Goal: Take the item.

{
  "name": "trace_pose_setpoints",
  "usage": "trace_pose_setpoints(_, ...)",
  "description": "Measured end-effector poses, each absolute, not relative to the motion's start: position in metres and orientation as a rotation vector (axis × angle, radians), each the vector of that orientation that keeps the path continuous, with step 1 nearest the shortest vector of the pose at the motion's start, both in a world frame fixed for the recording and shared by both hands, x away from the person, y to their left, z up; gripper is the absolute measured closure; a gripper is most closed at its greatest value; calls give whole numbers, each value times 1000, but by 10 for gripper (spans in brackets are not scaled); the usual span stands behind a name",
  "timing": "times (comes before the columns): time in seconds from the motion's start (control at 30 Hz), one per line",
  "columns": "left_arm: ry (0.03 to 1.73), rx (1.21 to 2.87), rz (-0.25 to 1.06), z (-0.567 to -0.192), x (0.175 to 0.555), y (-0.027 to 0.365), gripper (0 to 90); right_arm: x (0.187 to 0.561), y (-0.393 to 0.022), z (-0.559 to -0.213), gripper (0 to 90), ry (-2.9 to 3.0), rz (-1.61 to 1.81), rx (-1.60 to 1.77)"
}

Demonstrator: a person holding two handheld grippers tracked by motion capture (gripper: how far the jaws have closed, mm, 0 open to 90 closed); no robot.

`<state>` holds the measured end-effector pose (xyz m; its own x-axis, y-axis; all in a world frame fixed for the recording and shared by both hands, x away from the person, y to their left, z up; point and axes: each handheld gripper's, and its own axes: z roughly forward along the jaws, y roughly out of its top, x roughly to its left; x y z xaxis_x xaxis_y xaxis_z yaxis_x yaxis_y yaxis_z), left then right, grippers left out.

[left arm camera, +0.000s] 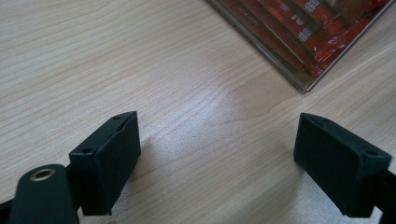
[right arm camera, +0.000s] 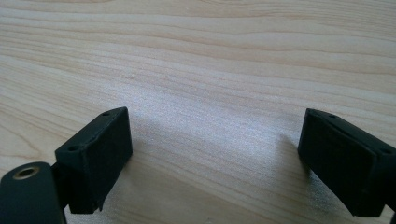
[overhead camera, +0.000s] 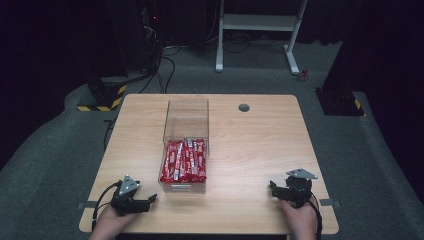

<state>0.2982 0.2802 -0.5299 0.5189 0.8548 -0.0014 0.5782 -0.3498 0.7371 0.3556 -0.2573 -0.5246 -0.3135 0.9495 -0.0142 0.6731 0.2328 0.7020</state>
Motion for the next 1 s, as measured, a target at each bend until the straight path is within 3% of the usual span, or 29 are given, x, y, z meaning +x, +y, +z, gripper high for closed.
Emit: trace_pose_setpoints(1.0, 1172, 2058, 514, -530, 298, 280, 152, 357, -256, -524, 100, 2052, 828, 1510)
